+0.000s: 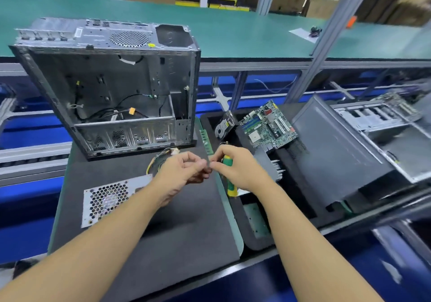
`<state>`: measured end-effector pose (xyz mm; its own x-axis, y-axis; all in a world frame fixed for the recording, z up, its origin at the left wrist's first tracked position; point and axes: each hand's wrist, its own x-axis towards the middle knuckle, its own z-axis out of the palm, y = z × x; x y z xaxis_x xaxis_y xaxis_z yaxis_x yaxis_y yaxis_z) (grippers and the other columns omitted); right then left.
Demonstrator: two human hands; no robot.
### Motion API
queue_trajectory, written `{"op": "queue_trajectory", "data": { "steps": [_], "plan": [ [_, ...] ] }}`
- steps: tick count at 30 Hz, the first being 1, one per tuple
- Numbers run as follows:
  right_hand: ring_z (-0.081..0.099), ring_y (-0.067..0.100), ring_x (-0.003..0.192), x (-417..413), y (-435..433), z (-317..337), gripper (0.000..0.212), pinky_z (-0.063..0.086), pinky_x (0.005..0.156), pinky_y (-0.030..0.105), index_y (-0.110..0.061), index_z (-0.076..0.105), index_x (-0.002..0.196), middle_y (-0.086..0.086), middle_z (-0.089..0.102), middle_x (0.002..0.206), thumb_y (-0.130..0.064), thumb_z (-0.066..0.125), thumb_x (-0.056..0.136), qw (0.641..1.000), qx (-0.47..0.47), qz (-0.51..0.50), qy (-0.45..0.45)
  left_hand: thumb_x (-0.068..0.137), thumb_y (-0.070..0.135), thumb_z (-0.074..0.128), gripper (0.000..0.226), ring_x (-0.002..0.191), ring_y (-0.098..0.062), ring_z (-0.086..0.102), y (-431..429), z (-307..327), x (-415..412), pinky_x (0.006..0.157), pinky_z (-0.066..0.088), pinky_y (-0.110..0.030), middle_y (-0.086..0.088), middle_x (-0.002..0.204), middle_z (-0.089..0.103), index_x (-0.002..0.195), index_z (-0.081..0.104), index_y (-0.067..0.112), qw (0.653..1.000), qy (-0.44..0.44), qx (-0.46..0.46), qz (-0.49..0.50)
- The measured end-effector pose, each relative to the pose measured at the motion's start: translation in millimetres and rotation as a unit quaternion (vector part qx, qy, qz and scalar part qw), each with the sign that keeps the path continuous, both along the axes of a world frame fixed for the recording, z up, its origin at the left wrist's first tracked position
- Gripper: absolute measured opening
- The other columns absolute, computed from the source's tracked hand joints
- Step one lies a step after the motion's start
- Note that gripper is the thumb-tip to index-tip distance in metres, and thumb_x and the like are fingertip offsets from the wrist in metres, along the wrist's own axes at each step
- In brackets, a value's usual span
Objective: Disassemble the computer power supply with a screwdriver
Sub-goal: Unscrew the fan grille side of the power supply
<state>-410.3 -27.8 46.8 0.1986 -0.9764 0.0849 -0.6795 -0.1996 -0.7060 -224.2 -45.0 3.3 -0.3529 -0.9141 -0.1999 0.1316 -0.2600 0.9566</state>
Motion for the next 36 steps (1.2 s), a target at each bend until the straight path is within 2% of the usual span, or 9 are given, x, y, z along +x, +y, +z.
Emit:
{"op": "queue_trajectory", "data": {
  "steps": [6, 10, 15, 19, 21, 25, 31, 34, 36],
  "plan": [
    [0.058, 0.015, 0.086, -71.0, 2.8, -39.8, 0.006, 0.047, 0.076, 0.030, -0.018, 0.065, 0.092, -0.012, 0.061, 0.087, -0.015, 0.060, 0.091, 0.977, 0.124, -0.060, 0.164, 0.099, 0.024, 0.061, 0.017, 0.091, -0.015, 0.071, 3.0, -25.8, -43.7, 0.069, 0.054, -0.014, -0.005, 0.101, 0.077, 0.102, 0.065, 0.008, 0.989, -0.132, 0.022, -0.063],
    [0.053, 0.018, 0.085, -98.8, 12.2, -66.0, 0.014, 0.040, 0.071, 0.026, -0.014, 0.065, 0.102, 0.002, 0.067, 0.104, -0.011, 0.055, 0.092, 0.957, 0.178, -0.080, 0.213, 0.099, 0.025, 0.061, 0.013, 0.097, -0.018, 0.071, 3.4, -34.3, -60.6, 0.076, 0.052, -0.022, 0.000, 0.099, 0.077, 0.096, 0.067, 0.014, 0.983, -0.162, 0.026, -0.078],
    [0.062, 0.021, 0.097, -114.0, 14.7, -87.2, 0.016, 0.047, 0.077, 0.025, -0.014, 0.068, 0.104, 0.004, 0.067, 0.110, -0.011, 0.057, 0.093, 0.940, 0.215, -0.103, 0.245, 0.100, 0.031, 0.059, 0.018, 0.094, -0.012, 0.072, 2.4, -44.2, -64.3, 0.090, 0.055, -0.032, 0.008, 0.096, 0.077, 0.099, 0.070, 0.017, 0.977, -0.192, 0.020, -0.089],
    [0.057, 0.026, 0.117, -118.5, 14.6, -96.8, 0.038, 0.046, 0.095, 0.030, -0.014, 0.057, 0.135, 0.011, 0.062, 0.128, -0.015, 0.055, 0.097, 0.928, 0.245, -0.115, 0.257, 0.101, 0.035, 0.056, 0.022, 0.094, -0.010, 0.072, 1.3, -45.9, -65.1, 0.086, 0.055, -0.028, 0.011, 0.097, 0.077, 0.103, 0.070, 0.018, 0.976, -0.198, 0.030, -0.089],
    [0.056, 0.027, 0.118, -116.6, 13.5, -96.2, 0.046, 0.046, 0.093, 0.031, -0.015, 0.049, 0.143, 0.011, 0.062, 0.129, -0.015, 0.052, 0.096, 0.929, 0.248, -0.115, 0.248, 0.101, 0.036, 0.055, 0.023, 0.095, -0.008, 0.072, -1.1, -43.2, -65.4, 0.087, 0.055, -0.026, 0.013, 0.098, 0.077, 0.105, 0.070, 0.019, 0.977, -0.194, 0.031, -0.085],
    [0.057, 0.018, 0.079, -98.1, 2.9, -75.0, 0.034, 0.051, 0.074, 0.035, -0.020, 0.055, 0.119, 0.004, 0.063, 0.090, -0.012, 0.050, 0.087, 0.953, 0.205, -0.124, 0.185, 0.101, 0.033, 0.055, 0.021, 0.094, -0.009, 0.072, -7.0, -36.0, -58.9, 0.088, 0.054, -0.028, 0.010, 0.097, 0.077, 0.104, 0.070, 0.018, 0.980, -0.190, 0.020, -0.059],
    [0.045, 0.010, 0.056, -49.8, -19.8, -21.3, 0.012, 0.036, 0.048, 0.025, -0.023, 0.054, 0.089, -0.005, 0.055, 0.083, -0.011, 0.050, 0.088, 0.982, 0.098, -0.114, 0.114, 0.099, 0.029, 0.058, 0.016, 0.092, -0.010, 0.073, -10.1, -31.5, -27.4, 0.084, 0.053, -0.029, 0.010, 0.093, 0.077, 0.100, 0.070, 0.018, 0.981, -0.191, 0.009, -0.019],
    [0.052, 0.015, 0.061, -31.7, -24.7, 6.8, 0.018, 0.047, 0.054, 0.029, -0.027, 0.054, 0.082, -0.006, 0.059, 0.087, -0.012, 0.048, 0.089, 0.988, 0.084, -0.123, 0.051, 0.100, 0.029, 0.059, 0.016, 0.093, -0.012, 0.073, -10.7, -31.8, -8.2, 0.078, 0.053, -0.025, 0.010, 0.093, 0.077, 0.100, 0.070, 0.018, 0.983, -0.181, 0.008, 0.005],
    [0.059, 0.023, 0.072, -16.3, -25.4, 22.2, 0.019, 0.057, 0.070, 0.041, -0.028, 0.055, 0.081, -0.005, 0.061, 0.088, -0.012, 0.048, 0.088, 0.990, 0.077, -0.120, -0.009, 0.099, 0.029, 0.061, 0.014, 0.094, -0.012, 0.073, -10.2, -28.7, 3.3, 0.075, 0.052, -0.024, 0.009, 0.096, 0.077, 0.102, 0.069, 0.019, 0.988, -0.157, -0.003, 0.008]
  ]
}}
